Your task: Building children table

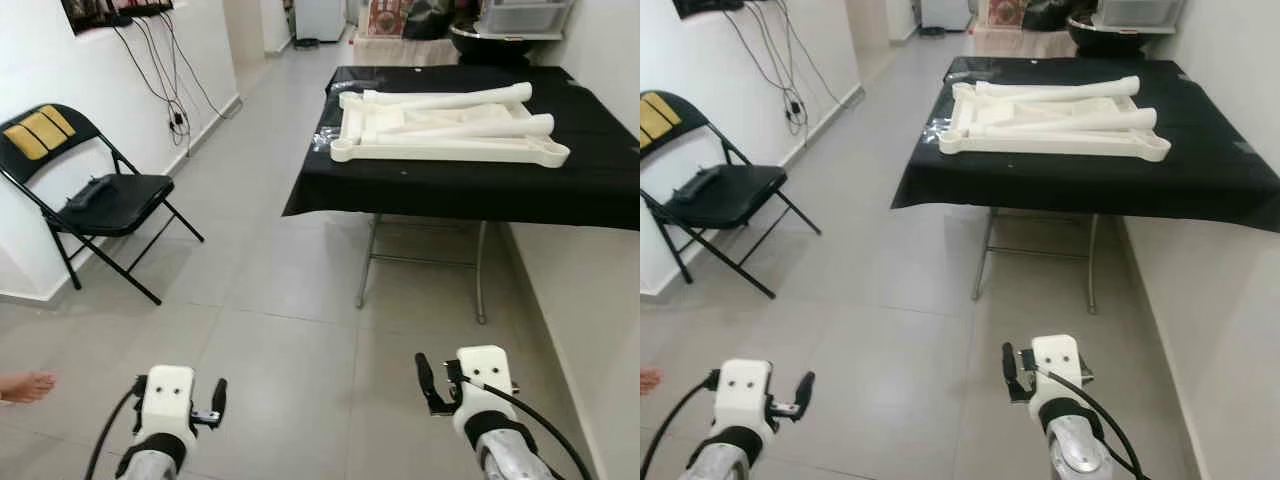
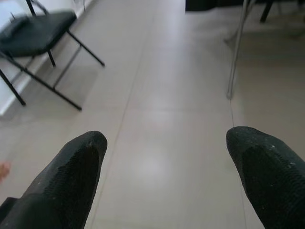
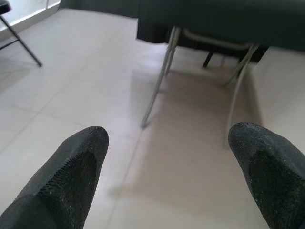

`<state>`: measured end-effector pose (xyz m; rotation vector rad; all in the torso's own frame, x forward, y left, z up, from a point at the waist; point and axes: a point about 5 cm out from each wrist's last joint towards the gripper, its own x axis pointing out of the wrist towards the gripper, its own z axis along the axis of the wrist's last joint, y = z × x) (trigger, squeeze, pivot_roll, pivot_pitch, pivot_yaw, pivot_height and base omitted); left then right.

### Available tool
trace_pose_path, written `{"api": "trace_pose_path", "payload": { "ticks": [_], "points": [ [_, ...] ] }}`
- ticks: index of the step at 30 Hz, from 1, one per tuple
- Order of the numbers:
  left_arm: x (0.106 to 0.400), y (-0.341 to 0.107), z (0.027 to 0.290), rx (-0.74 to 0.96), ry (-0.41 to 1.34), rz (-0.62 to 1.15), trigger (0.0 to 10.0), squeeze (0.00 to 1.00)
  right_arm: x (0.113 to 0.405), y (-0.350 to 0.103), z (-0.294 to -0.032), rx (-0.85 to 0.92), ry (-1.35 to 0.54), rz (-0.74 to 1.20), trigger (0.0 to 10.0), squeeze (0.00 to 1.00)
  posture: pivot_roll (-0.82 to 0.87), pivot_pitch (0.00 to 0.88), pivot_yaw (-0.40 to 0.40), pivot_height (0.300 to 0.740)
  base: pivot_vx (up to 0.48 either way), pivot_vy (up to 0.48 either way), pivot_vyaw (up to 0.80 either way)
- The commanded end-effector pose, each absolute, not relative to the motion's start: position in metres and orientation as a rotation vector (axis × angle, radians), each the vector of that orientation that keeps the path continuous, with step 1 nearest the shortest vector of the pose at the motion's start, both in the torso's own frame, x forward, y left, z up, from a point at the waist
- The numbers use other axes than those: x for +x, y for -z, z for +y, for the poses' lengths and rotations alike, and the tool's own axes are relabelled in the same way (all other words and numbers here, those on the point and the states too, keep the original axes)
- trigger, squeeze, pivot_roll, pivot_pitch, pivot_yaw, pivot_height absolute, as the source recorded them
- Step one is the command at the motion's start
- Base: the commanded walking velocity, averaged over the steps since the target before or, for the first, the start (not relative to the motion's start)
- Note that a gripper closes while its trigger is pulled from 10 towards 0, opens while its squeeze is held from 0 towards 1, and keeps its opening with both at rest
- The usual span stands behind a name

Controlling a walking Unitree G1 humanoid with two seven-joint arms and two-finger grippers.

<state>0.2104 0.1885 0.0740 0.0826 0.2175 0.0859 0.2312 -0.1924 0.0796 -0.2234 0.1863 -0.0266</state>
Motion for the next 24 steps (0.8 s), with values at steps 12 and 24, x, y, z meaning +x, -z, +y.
{"api": "trace_pose_path", "payload": {
  "ticks": [12, 24],
  "points": [
    [0.220, -0.094, 0.158, 0.127, 0.159, 0.155, 10.0, 0.00, 0.248, -0.104, -0.145, -0.143, -0.209, 0.121, 10.0, 0.00, 0.04, 0.026, -0.013, 0.740, 0.000, 0.000, -0.13],
    [0.249, -0.116, 0.158, 0.020, 0.052, 0.046, 10.0, 0.00, 0.278, -0.123, -0.141, -0.127, -0.240, 0.044, 10.0, 0.00, 0.02, 0.000, 0.009, 0.740, 0.000, 0.000, -0.52]
  ]
}}
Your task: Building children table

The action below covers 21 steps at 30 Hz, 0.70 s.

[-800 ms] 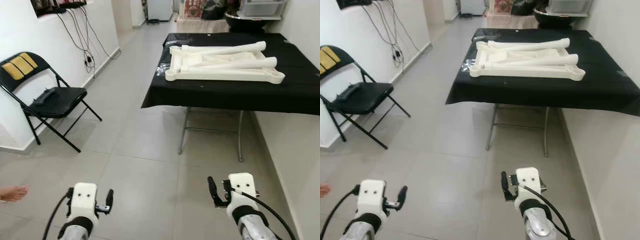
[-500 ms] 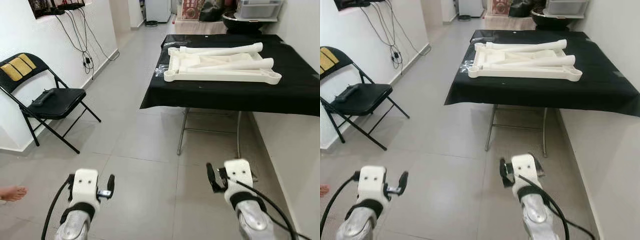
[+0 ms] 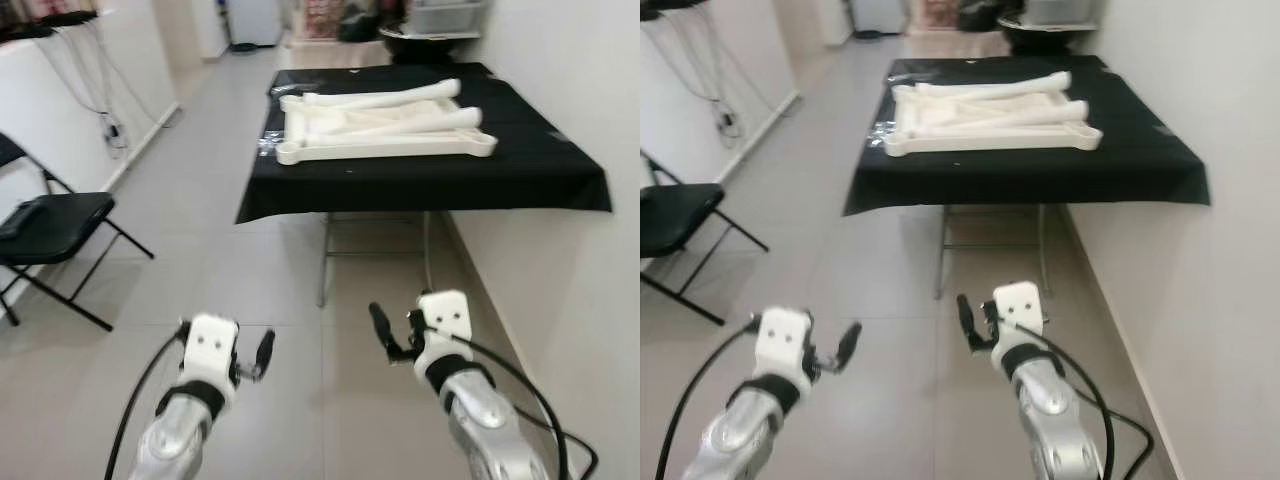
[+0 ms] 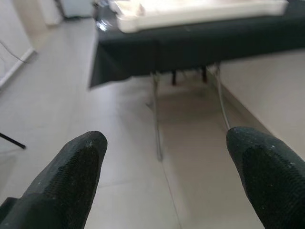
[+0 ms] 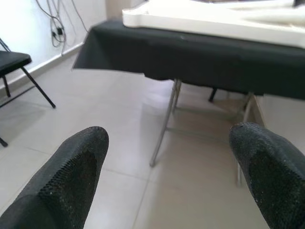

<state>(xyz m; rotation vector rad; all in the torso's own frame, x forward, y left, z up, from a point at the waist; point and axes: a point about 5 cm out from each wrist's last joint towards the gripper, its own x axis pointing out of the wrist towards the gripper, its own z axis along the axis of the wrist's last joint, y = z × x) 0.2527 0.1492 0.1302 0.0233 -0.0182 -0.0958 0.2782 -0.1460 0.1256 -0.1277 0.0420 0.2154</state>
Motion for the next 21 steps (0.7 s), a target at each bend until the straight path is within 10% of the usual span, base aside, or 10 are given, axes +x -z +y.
{"api": "trace_pose_path", "payload": {
  "ticks": [1, 15, 21],
  "points": [
    [0.249, -0.116, 0.158, 0.020, 0.052, 0.046, 10.0, 0.00, 0.278, -0.123, -0.141, -0.127, -0.240, 0.044, 10.0, 0.00, 0.02, 0.000, 0.009, 0.740, 0.000, 0.000, 0.00],
    [0.258, -0.121, 0.152, 0.019, 0.091, 0.025, 10.0, 0.00, 0.283, -0.122, -0.135, -0.175, -0.324, 0.017, 10.0, 0.00, 0.01, 0.000, 0.014, 0.740, 0.303, 0.000, -0.21],
    [0.263, -0.126, 0.152, 0.018, 0.102, 0.007, 10.0, 0.00, 0.281, -0.121, -0.128, -0.187, -0.392, -0.002, 10.0, 0.00, 0.01, 0.000, 0.018, 0.740, 0.321, 0.000, 0.65]
  ]
}}
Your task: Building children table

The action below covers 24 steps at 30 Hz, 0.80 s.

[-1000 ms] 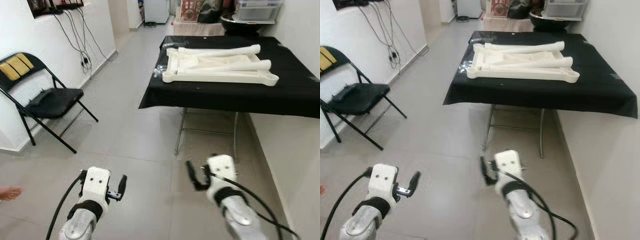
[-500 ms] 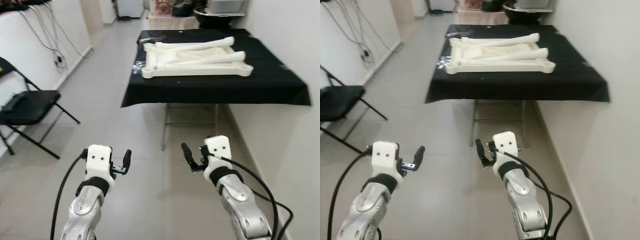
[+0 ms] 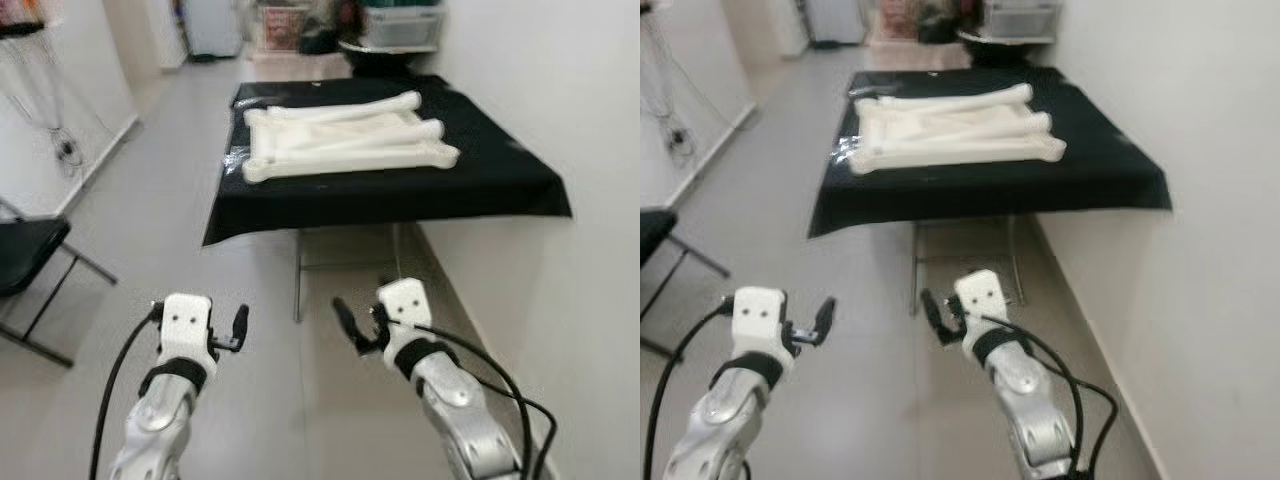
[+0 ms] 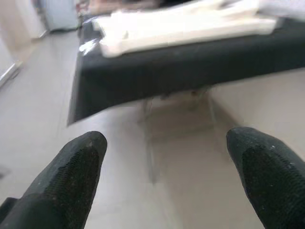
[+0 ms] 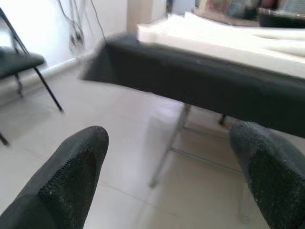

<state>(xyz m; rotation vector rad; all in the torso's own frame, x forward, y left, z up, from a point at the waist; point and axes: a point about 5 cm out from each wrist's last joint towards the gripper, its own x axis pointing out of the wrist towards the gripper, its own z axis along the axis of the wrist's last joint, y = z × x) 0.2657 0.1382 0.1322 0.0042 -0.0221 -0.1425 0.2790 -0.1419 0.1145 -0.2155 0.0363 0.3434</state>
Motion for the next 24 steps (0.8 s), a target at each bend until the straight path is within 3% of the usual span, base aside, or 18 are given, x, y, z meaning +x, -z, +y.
{"api": "trace_pose_path", "payload": {
  "ticks": [1, 24],
  "points": [
    [0.263, -0.126, 0.152, 0.019, 0.104, 0.005, 10.0, 0.00, 0.281, -0.120, -0.128, -0.188, -0.388, 0.006, 10.0, 0.00, 0.01, 0.000, 0.020, 0.740, 0.326, 0.000, 0.00],
    [0.271, -0.139, 0.145, 0.021, 0.163, -0.028, 10.0, 0.00, 0.282, -0.120, -0.131, -0.161, -0.366, 0.005, 10.0, 0.00, 0.00, 0.000, 0.036, 0.740, 0.324, 0.000, 0.00]
  ]
}}
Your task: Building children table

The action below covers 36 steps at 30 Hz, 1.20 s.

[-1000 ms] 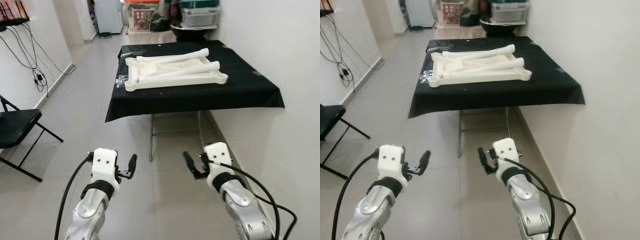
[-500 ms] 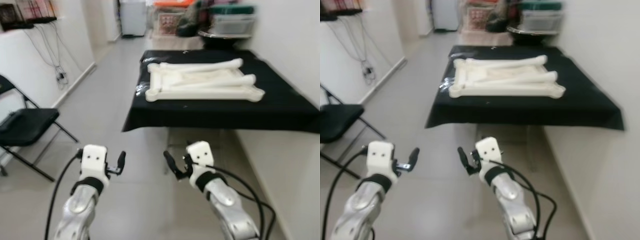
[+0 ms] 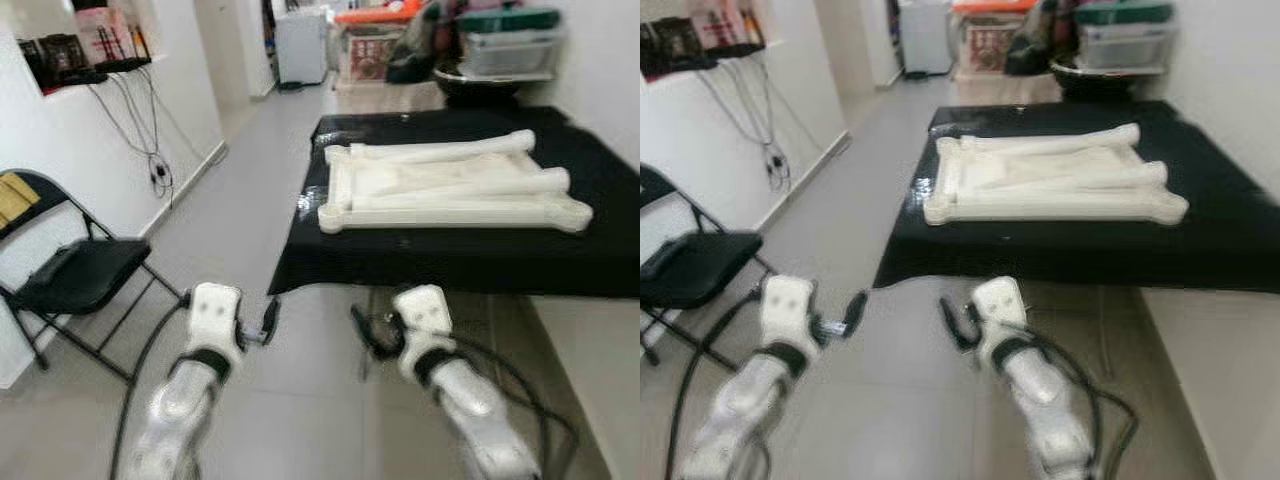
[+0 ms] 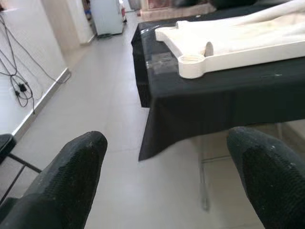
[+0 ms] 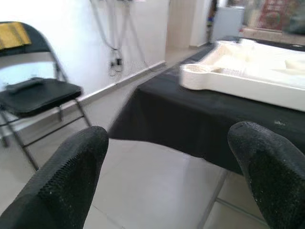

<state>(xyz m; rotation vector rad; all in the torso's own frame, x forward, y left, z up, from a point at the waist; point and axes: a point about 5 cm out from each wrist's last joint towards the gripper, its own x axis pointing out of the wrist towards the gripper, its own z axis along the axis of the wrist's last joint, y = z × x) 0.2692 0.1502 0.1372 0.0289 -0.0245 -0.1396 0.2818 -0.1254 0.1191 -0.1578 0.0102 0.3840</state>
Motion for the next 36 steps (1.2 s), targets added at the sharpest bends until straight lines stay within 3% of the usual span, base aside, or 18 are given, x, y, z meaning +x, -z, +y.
{"api": "trace_pose_path", "payload": {
  "ticks": [1, 19, 33, 36],
  "points": [
    [0.272, -0.141, 0.144, 0.021, 0.166, -0.030, 10.0, 0.00, 0.282, -0.120, -0.132, -0.158, -0.364, 0.006, 10.0, 0.00, 0.00, 0.000, 0.037, 0.740, 0.322, 0.000, 0.00],
    [0.284, -0.155, 0.139, 0.010, 0.188, -0.076, 10.0, 0.00, 0.286, -0.121, -0.135, -0.133, -0.349, 0.014, 10.0, 0.00, -0.01, 0.000, 0.037, 0.740, 0.321, 0.000, -0.76],
    [0.288, -0.160, 0.137, -0.010, 0.185, -0.090, 10.0, 0.00, 0.292, -0.156, -0.147, -0.174, -0.371, -0.141, 10.0, 0.00, -0.01, 0.000, 0.035, 0.740, 0.319, 0.000, 0.09],
    [0.288, -0.159, 0.135, -0.020, 0.189, -0.084, 10.0, 0.00, 0.292, -0.166, -0.150, -0.299, -0.402, -0.183, 10.0, 0.00, -0.02, 0.000, 0.035, 0.740, 0.315, 0.000, 0.80]
  ]
}}
